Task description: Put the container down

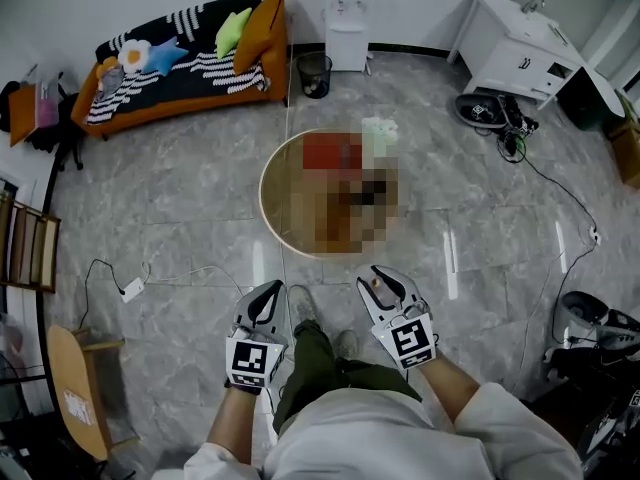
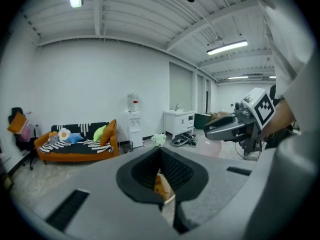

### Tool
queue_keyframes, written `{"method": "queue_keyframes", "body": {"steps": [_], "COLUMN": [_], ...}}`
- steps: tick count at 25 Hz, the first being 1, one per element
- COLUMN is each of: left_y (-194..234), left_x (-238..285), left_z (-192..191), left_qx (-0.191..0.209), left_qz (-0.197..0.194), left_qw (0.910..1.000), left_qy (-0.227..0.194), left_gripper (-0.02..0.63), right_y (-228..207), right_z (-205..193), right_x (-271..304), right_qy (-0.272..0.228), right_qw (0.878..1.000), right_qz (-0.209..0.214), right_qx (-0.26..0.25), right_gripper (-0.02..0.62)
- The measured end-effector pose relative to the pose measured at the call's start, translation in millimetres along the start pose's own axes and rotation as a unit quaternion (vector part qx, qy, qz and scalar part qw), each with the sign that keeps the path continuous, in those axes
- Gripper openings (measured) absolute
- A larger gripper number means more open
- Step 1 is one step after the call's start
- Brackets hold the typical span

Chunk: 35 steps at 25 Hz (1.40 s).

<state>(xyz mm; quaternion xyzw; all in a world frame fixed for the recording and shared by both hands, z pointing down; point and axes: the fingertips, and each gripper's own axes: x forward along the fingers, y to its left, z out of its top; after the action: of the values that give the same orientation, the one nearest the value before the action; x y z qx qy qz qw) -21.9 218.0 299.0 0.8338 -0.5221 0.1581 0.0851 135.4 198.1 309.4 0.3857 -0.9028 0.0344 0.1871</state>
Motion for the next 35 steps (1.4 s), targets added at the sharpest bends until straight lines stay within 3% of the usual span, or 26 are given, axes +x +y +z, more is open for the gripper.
{"method": "queue_keyframes", "body": {"steps": [16,27,35], "left_y": [135,198,216], "left_x": [151,244,287], "left_z": [-39,-105,-162], "left_qx": [-0.021,-0.017,-0.022], "left_qz": [-0.039,-0.052,-0.025], "left_qw": [0.9983,0.9958,0.9951], "left_qy": [0.039,0.073,0.093], "left_gripper": [0.008,0.008,0.008], "right_y": [-41,-65,-65], "right_z": [-19,-73,-135], "right_x": [222,366,440], "right_qy": [0.029,0.049,0.042], "right_qw": [0.999,0.999,0.998], "right_qz": [0.013,0.020,0.051], "right_qx": [-0.001,0.010,0.002], "right_gripper": [0.143,0.143,0.143]}}
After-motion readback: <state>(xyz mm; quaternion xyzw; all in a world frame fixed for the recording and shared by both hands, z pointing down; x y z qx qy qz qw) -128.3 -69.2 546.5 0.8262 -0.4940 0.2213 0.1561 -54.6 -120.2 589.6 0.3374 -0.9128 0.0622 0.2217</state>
